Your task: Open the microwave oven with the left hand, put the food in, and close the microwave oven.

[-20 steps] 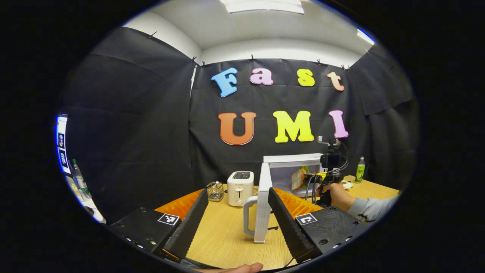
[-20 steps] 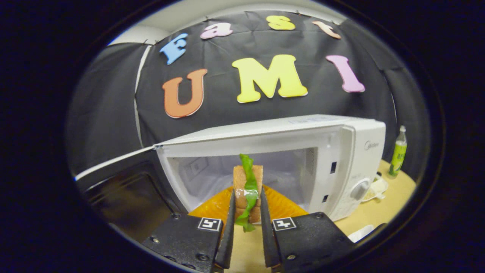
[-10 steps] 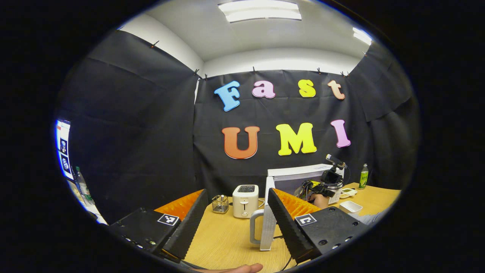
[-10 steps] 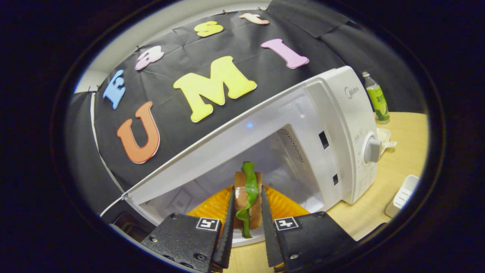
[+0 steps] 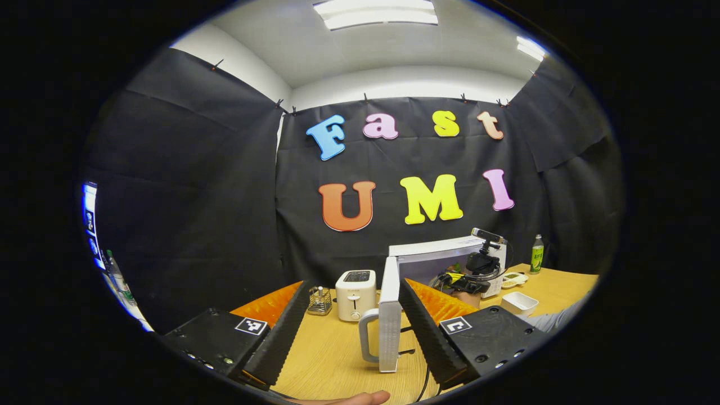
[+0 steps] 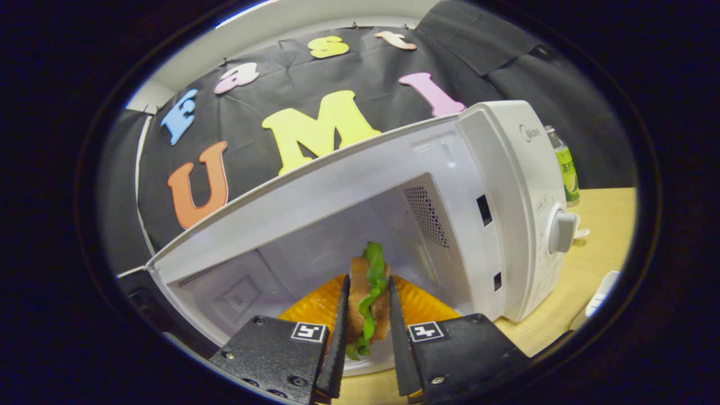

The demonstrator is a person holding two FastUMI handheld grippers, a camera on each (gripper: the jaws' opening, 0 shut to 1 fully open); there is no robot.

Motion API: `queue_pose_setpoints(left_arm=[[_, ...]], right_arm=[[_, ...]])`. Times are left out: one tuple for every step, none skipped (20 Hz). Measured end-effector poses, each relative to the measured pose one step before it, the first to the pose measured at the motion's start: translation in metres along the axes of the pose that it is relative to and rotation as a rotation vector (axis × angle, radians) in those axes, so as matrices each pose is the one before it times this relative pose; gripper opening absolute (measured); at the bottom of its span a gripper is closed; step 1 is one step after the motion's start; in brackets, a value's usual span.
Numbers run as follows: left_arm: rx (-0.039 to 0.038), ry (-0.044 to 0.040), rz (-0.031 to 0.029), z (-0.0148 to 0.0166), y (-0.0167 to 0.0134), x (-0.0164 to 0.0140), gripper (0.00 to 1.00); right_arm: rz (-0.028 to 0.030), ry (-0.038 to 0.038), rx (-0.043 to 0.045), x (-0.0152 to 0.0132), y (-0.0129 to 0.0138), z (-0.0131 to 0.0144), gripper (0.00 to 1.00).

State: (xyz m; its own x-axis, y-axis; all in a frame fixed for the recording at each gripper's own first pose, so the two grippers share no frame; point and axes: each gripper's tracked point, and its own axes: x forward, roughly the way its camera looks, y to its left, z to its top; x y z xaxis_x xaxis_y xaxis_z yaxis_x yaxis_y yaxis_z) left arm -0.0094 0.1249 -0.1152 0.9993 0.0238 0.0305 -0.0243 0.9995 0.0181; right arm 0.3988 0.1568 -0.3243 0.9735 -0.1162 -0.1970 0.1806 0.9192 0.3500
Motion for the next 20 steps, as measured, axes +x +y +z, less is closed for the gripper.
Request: queue_pose_setpoints(left_arm=[[0.0025,0.00497,-0.00082,-0.00189,-0.00074,0.00071,0.95],[0.00116,0.00451,-0.00074,-0.00141,-0.00016,-0.00057,0.95],[-0.0007,0.0031,-0.00158,-0.00145,-0.00036,0.00078,0.95],[-0.00274,0.00429,-0.0032,-0.00102,-0.00084,-0.00091,0.95],[-0.00442,0.00143,-0.00425,-0.0014,-0.00021,0.00068,0.95],[-0.00585,0.00072,-0.00285,0.0,-0.00029,0.00043,0.95],[-0.00642,0.00218,-0.00167,-0.00065,0.0007,-0.00035,0.95],[-0.00535,0.0026,-0.00209,-0.00054,-0.00068,0.00003,0.95],[-0.00337,0.00209,-0.00088,-0.00089,0.0008,-0.00083,0.95],[-0.00025,0.00315,0.00119,-0.00234,0.00058,0.00006,0.95],[0.00246,0.00178,0.00131,-0.00117,0.00148,0.0005,0.95],[0.0035,0.00331,0.00328,-0.00063,0.00111,-0.00028,0.95],[0.00258,0.00349,0.00373,-0.00177,0.00128,0.00147,0.95],[0.00115,0.00226,-0.00025,-0.00062,0.0001,0.00028,0.95],[0.00082,0.00313,0.00044,-0.00144,-0.00096,-0.0001,0.95],[0.00148,0.00414,0.00199,-0.00081,0.0005,-0.00107,0.95],[0.00112,0.00221,0.00226,-0.00141,0.00199,0.00037,0.95],[-0.00008,0.00388,0.00023,-0.00155,0.00019,0.00036,0.95],[-0.00229,0.00402,0.00114,-0.00084,-0.00023,0.00073,0.95],[-0.0045,0.00655,0.00152,-0.00183,0.0006,-0.00114,0.95]], right_arm=[[0.00526,-0.00012,-0.01631,0.00015,0.00124,0.00034,0.4],[-0.00202,0.00448,-0.01564,0.0018,0.00038,0.00033,0.41],[-0.02229,-0.00303,-0.03732,0.00012,-0.00573,-0.00053,0.36],[-0.03281,-0.00474,-0.05029,0.00156,-0.0082,-0.00119,0.41],[-0.02397,-0.00214,-0.03224,0.00069,-0.00562,-0.00322,0.42],[-0.01293,-0.00038,-0.01515,0.00158,-0.00181,-0.00163,0.43],[-0.00471,-0.00319,-0.00743,-0.00095,-0.00007,-0.00033,0.44],[-0.00345,-0.00118,-0.016,0.00207,0.00019,-0.00018,0.45],[-0.00107,-0.00373,-0.01927,0.00092,0.00047,-0.00124,0.53],[-0.00419,-0.0042,-0.02071,0.0014,0.00056,-0.00131,0.45],[-0.00449,0.00375,-0.02224,0.00276,-0.0001,-0.00383,0.45],[0.00783,0.01237,-0.02129,0.00382,0.00412,-0.00623,0.44],[0.02477,0.03263,-0.01977,0.00315,0.00762,-0.00923,0.55],[0.01372,0.02503,-0.01762,0.00159,0.00452,-0.0094,0.55],[-0.00558,-0.02056,-0.01941,0.00093,-0.00136,0.00275,0.55],[-0.00636,-0.02411,-0.01136,-0.00233,-0.0001,0.00503,0.45],[0.00453,-0.01108,-0.00964,-0.00113,-0.00081,0.00199,0.57],[0.00665,0.00052,-0.01242,-0.00013,-0.00004,-0.00153,0.55],[-0.00314,0.00287,-0.01093,-0.00159,-0.00265,-0.00145,0.65],[-0.00396,0.00081,-0.00883,-0.0027,-0.00335,-0.0011,0.7]])
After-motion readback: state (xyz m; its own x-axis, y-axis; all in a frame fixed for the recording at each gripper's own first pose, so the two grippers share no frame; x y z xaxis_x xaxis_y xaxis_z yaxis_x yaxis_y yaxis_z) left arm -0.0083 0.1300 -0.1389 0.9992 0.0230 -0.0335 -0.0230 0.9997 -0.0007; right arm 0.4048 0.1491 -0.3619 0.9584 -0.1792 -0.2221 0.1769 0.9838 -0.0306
